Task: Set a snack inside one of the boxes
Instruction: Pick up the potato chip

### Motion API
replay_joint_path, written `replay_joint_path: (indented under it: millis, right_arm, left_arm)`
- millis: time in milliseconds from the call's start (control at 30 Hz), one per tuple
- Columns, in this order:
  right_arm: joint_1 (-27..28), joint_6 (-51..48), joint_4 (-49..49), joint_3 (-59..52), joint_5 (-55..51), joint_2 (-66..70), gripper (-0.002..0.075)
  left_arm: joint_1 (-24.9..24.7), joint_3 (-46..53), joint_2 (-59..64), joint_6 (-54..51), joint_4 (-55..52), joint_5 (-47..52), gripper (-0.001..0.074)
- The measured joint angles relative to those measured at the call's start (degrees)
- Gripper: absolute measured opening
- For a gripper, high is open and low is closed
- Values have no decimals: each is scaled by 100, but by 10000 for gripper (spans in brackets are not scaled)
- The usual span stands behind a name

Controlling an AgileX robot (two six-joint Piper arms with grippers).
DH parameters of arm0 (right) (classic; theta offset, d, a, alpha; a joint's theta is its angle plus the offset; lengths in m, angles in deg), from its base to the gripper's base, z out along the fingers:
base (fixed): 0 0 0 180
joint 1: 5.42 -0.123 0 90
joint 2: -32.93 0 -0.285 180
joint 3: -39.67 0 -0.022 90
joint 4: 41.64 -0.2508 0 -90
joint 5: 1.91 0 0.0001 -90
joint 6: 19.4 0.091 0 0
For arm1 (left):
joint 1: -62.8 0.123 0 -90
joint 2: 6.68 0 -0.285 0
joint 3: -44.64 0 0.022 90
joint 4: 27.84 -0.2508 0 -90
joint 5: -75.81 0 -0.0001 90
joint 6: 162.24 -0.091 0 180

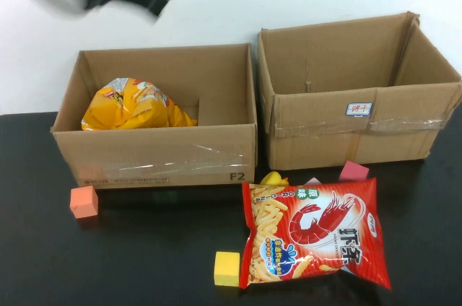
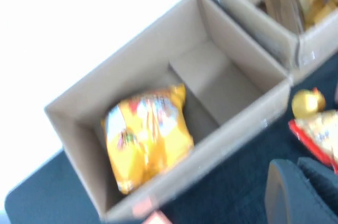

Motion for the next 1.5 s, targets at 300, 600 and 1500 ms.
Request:
replay_joint_path:
  millis: [300,600,1500]
  right_arm:
    - [0,-61,-297,372,-489,911,474]
    - [-137,-703,-1251,501,-394,2070,482]
    - [-564,-3359,-3597,2055,477,5707,494]
  left_arm:
    - [0,3721,-2583,499,-294,-1434,0]
    - [0,6882,-4821,1584,-1400,-1968,-1]
    - [0,8852,-7983,1822,-1763,-2590,-1]
